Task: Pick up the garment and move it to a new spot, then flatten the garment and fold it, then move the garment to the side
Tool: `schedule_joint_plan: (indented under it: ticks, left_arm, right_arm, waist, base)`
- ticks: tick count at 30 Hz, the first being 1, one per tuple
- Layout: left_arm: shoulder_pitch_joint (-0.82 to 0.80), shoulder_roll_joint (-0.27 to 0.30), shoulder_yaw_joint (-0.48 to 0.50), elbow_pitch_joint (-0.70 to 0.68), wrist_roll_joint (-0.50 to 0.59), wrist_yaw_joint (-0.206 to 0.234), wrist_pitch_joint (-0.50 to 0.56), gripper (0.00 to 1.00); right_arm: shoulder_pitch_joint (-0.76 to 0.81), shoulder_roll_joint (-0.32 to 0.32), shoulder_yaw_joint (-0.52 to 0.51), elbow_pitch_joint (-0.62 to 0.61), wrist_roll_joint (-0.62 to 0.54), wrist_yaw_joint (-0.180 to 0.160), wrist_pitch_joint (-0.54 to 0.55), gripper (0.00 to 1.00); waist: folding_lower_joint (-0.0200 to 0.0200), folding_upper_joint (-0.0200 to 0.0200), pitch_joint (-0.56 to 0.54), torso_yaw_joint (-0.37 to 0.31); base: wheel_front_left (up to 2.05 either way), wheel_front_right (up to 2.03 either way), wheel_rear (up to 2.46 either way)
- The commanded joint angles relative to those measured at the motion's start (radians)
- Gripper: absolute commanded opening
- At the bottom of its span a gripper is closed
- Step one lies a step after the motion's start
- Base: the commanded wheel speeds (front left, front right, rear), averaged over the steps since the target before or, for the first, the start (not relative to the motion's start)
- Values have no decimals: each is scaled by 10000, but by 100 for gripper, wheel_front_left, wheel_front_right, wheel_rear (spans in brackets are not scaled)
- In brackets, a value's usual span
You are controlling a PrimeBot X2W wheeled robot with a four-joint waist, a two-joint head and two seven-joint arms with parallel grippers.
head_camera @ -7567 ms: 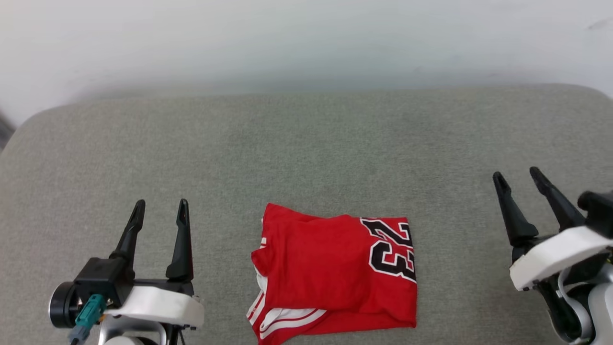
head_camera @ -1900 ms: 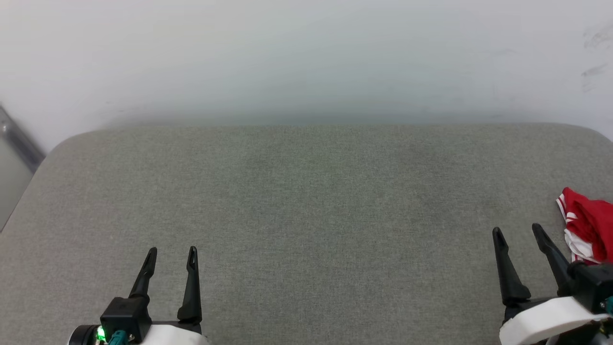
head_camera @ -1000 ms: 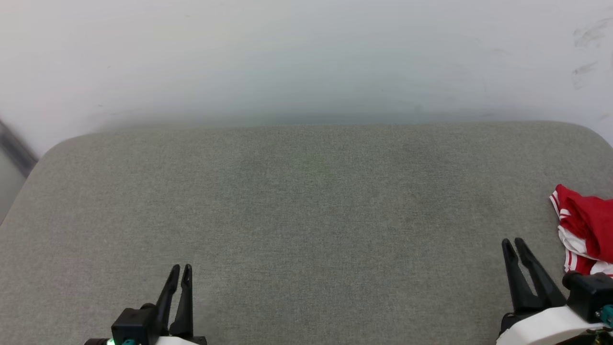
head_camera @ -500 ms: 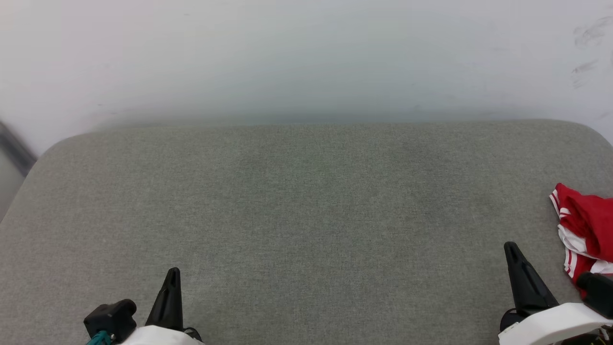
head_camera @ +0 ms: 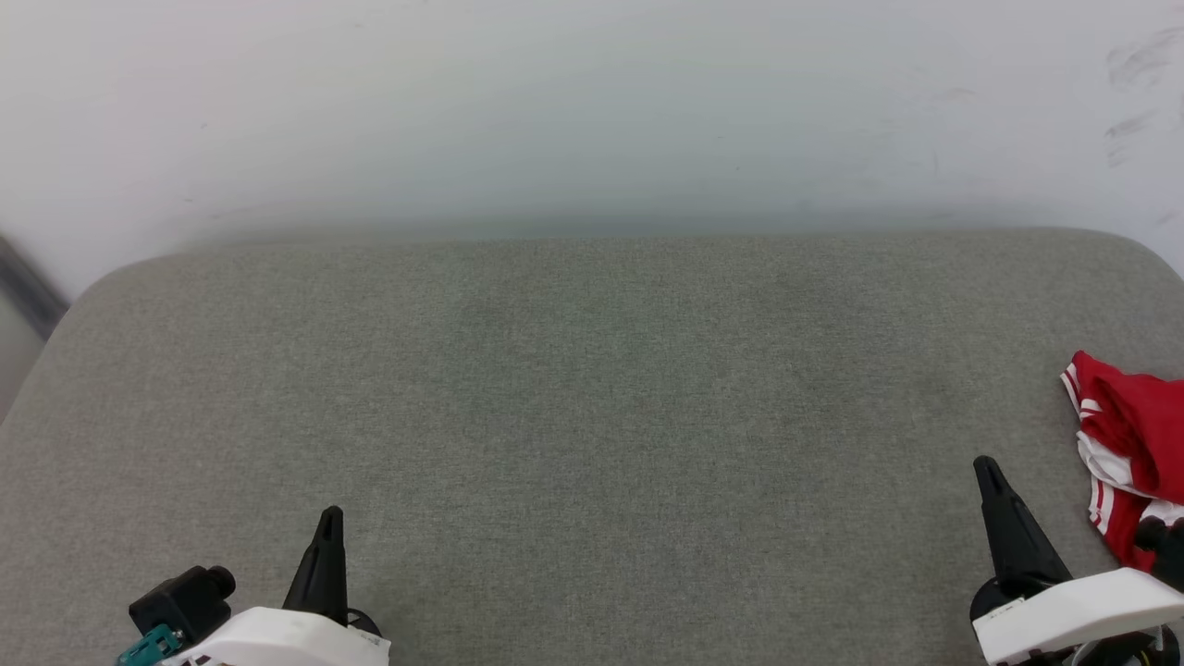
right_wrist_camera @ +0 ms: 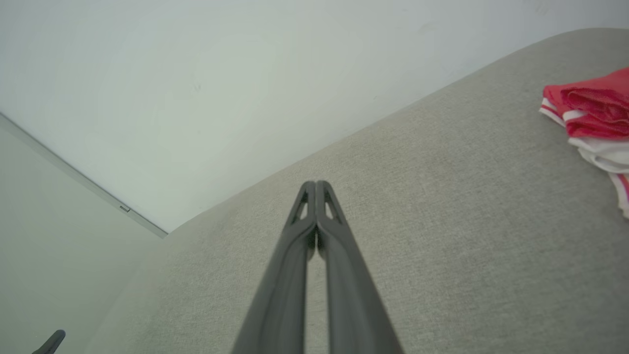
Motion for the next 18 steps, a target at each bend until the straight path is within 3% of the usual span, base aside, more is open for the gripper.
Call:
schedule_joint_plan:
  ticks: [1, 18]
  left_arm:
    - [-307, 5, 101, -68, -381, -88, 85, 0]
    - [-662, -122, 424, 210, -2625, -333, 673, 0]
  right_arm:
    - [-304, 8, -39, -30, 401, 1, 21, 0]
    - [-674, 51, -138, 543, 2736, 0, 186, 0]
  waist:
    - [-1, 0, 4, -2]
    - [-1, 0, 50, -27]
  base:
    - [0, 0, 0]
    - [0, 0, 0]
